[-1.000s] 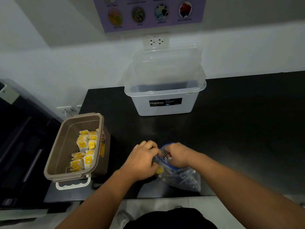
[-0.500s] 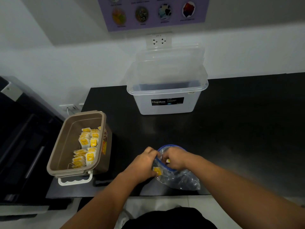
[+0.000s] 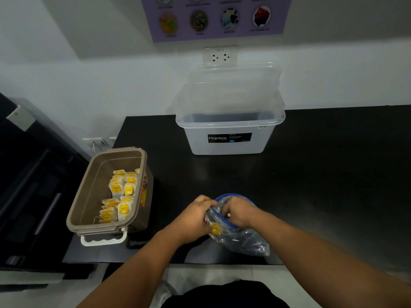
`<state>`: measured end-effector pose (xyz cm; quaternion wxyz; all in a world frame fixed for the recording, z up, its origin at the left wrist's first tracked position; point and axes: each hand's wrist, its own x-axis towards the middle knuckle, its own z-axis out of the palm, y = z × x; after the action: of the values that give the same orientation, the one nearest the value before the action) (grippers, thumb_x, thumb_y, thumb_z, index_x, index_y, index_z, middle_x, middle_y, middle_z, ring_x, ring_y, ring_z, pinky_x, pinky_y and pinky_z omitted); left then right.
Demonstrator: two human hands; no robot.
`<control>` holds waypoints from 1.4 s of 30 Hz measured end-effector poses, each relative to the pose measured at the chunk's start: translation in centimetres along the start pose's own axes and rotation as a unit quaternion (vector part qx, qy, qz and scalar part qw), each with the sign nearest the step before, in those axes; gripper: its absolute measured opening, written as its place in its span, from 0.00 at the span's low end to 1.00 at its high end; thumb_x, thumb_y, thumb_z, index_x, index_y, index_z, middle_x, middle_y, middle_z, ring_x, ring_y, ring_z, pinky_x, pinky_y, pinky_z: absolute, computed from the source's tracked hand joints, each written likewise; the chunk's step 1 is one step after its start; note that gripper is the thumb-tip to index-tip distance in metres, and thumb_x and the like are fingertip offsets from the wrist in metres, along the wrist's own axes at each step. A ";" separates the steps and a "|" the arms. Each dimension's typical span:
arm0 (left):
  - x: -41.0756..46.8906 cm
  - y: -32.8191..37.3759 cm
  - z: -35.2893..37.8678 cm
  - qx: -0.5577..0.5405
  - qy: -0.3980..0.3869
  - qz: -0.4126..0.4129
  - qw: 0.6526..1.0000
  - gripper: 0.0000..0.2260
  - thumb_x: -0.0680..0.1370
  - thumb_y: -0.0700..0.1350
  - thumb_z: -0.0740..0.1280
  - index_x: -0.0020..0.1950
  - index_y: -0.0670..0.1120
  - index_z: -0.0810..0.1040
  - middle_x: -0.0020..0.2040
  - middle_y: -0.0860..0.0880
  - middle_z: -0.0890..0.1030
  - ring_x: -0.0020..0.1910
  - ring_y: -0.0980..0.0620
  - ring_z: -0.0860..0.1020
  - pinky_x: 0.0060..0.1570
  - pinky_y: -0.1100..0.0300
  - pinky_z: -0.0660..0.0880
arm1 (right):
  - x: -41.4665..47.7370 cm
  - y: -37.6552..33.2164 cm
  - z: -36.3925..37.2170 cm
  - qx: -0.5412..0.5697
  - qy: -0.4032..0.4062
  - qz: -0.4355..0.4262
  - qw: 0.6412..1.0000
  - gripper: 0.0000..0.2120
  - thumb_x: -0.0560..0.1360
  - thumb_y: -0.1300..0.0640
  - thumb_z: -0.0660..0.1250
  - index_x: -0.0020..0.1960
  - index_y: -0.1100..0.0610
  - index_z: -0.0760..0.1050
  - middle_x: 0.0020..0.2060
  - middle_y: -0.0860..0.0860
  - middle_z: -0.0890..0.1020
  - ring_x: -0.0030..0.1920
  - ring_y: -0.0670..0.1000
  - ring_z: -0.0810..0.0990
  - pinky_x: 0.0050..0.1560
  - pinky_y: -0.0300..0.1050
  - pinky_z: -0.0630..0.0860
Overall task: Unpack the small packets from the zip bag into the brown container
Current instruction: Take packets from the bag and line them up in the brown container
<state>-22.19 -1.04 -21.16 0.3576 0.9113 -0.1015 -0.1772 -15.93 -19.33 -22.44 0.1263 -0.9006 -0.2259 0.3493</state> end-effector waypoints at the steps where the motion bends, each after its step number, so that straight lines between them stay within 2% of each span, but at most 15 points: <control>1: 0.0 -0.1 0.0 0.002 -0.007 -0.003 1.000 0.29 0.71 0.42 0.76 0.70 0.51 0.73 0.63 0.58 0.67 0.59 0.60 0.74 0.62 0.65 0.73 | 0.0 -0.1 -0.1 0.000 -0.007 -0.002 1.000 0.15 0.78 0.60 0.70 0.62 0.47 0.84 0.60 0.48 0.83 0.59 0.50 0.80 0.63 0.47 0.76; 5: 0.1 -0.9 0.6 0.030 -0.018 -0.020 0.999 0.34 0.70 0.45 0.77 0.73 0.53 0.69 0.63 0.60 0.64 0.59 0.59 0.74 0.62 0.61 0.75 | -0.4 -0.1 -1.1 0.037 -0.048 -0.026 0.998 0.15 0.79 0.63 0.67 0.61 0.51 0.84 0.55 0.49 0.83 0.55 0.49 0.79 0.60 0.43 0.74; 11: 0.4 -0.6 1.6 0.016 0.044 -0.017 0.999 0.28 0.73 0.45 0.76 0.72 0.51 0.71 0.62 0.58 0.67 0.57 0.59 0.75 0.62 0.61 0.75 | -0.2 0.0 -0.5 0.028 -0.041 -0.023 0.999 0.13 0.78 0.64 0.66 0.58 0.55 0.84 0.42 0.45 0.79 0.48 0.48 0.77 0.54 0.43 0.73; 16: 0.5 -1.1 1.4 0.005 0.050 -0.015 0.999 0.28 0.73 0.42 0.76 0.72 0.49 0.73 0.61 0.59 0.68 0.57 0.61 0.75 0.60 0.69 0.72 | -0.3 -0.3 0.0 0.020 -0.003 -0.010 1.000 0.12 0.79 0.61 0.68 0.60 0.53 0.84 0.54 0.49 0.84 0.54 0.51 0.81 0.59 0.44 0.76; 21: 0.3 -1.3 1.1 0.028 0.040 -0.022 0.999 0.27 0.73 0.44 0.75 0.72 0.50 0.73 0.62 0.57 0.69 0.58 0.59 0.74 0.64 0.62 0.74 | -0.2 0.7 -0.7 0.089 0.008 -0.003 0.996 0.07 0.78 0.56 0.71 0.51 0.47 0.86 0.50 0.43 0.82 0.51 0.46 0.81 0.59 0.45 0.78; 23: 0.3 -1.2 1.1 0.030 0.039 -0.023 0.998 0.25 0.74 0.44 0.74 0.70 0.51 0.75 0.61 0.57 0.69 0.56 0.59 0.75 0.63 0.61 0.74 | -0.4 0.9 -1.3 0.107 0.024 -0.009 0.994 0.10 0.77 0.56 0.72 0.41 0.43 0.83 0.47 0.43 0.83 0.50 0.45 0.82 0.57 0.45 0.80; 25: 0.3 -1.1 1.0 0.030 0.044 -0.030 0.998 0.22 0.74 0.44 0.74 0.67 0.51 0.76 0.59 0.56 0.70 0.55 0.58 0.75 0.61 0.61 0.75 | -0.8 1.0 -1.9 0.128 0.023 -0.016 0.991 0.13 0.77 0.57 0.72 0.37 0.43 0.81 0.45 0.43 0.84 0.48 0.44 0.83 0.53 0.44 0.80; 28: 0.5 -1.1 0.8 0.039 0.047 -0.042 0.997 0.22 0.74 0.43 0.74 0.67 0.51 0.76 0.60 0.54 0.71 0.56 0.56 0.77 0.61 0.61 0.75 | -1.5 1.1 -3.1 0.180 0.049 -0.019 0.982 0.10 0.77 0.57 0.72 0.40 0.45 0.81 0.47 0.46 0.83 0.49 0.45 0.82 0.52 0.45 0.80; 31: 0.2 -0.9 0.2 0.056 0.023 -0.048 0.997 0.26 0.73 0.45 0.75 0.70 0.53 0.74 0.64 0.56 0.69 0.57 0.57 0.75 0.62 0.60 0.76 | -2.2 1.2 -4.2 0.247 0.095 -0.015 0.964 0.06 0.79 0.58 0.70 0.44 0.49 0.81 0.48 0.47 0.82 0.49 0.45 0.80 0.48 0.40 0.75; 33: 0.2 -0.5 -0.8 0.072 0.018 -0.038 0.997 0.26 0.74 0.47 0.73 0.72 0.54 0.73 0.66 0.56 0.69 0.61 0.56 0.73 0.65 0.57 0.74 | -2.4 1.3 -4.6 0.285 0.118 -0.016 0.951 0.06 0.79 0.58 0.70 0.45 0.49 0.81 0.47 0.47 0.82 0.48 0.45 0.80 0.49 0.41 0.75; 36: 0.4 0.5 -3.0 0.097 0.080 -0.009 0.992 0.22 0.76 0.45 0.69 0.70 0.56 0.75 0.67 0.57 0.71 0.63 0.55 0.71 0.67 0.54 0.70 | -2.4 0.9 -5.0 0.308 0.147 -0.016 0.940 0.05 0.79 0.56 0.71 0.46 0.49 0.81 0.47 0.47 0.83 0.49 0.45 0.81 0.53 0.43 0.76; 39: 0.8 1.9 -4.9 0.018 0.153 0.001 0.988 0.16 0.79 0.43 0.69 0.66 0.54 0.79 0.62 0.57 0.76 0.55 0.59 0.76 0.59 0.61 0.75 | -2.2 -0.3 -5.5 0.288 0.156 -0.029 0.944 0.06 0.79 0.56 0.71 0.45 0.48 0.80 0.45 0.46 0.83 0.47 0.45 0.81 0.53 0.44 0.76; 42: 0.9 3.2 -6.5 -0.006 0.151 0.023 0.988 0.16 0.76 0.48 0.74 0.64 0.53 0.80 0.54 0.58 0.77 0.47 0.62 0.76 0.49 0.71 0.72 | -2.0 -2.3 -6.6 0.284 0.175 -0.050 0.941 0.06 0.79 0.56 0.71 0.44 0.47 0.81 0.43 0.47 0.83 0.45 0.46 0.81 0.51 0.45 0.77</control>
<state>-18.94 0.40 -14.79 0.3785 0.9227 -0.0665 -0.0294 -13.47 -18.83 -15.63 0.4314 -0.8618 -0.1366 0.2291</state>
